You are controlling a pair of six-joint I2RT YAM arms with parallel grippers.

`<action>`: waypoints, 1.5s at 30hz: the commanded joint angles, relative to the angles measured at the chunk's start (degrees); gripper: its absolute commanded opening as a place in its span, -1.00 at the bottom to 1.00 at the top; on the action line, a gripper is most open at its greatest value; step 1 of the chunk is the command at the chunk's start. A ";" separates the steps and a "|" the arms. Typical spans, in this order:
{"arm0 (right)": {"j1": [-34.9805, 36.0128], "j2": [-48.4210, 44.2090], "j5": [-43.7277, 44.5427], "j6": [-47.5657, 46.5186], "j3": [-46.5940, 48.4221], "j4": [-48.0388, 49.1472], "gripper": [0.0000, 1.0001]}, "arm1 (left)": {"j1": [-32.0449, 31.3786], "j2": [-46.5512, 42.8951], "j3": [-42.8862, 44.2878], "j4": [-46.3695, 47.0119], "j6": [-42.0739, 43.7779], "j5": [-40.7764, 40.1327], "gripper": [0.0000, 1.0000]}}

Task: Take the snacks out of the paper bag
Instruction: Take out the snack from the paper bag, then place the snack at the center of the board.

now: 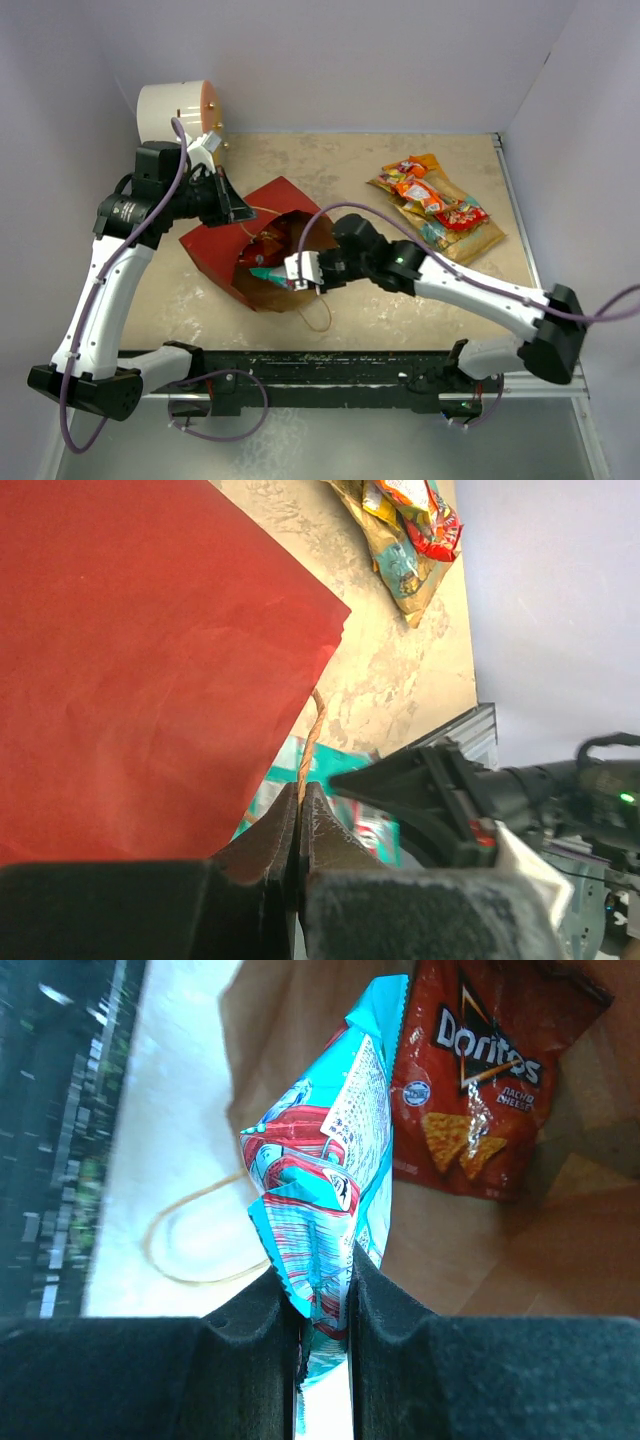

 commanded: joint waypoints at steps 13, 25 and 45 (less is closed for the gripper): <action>-0.36 -25.47 43.03 25.74 3.02 -9.19 -1.00 | -0.27 -0.97 -2.22 2.77 -4.81 -1.06 -1.00; -24.95 -9.28 57.72 29.38 6.84 4.32 -1.00 | -0.26 0.73 -2.41 4.96 -5.02 -1.71 -1.00; -32.43 28.28 63.03 27.86 26.66 2.48 -1.00 | -0.25 5.31 -0.50 4.53 2.96 -1.34 -1.00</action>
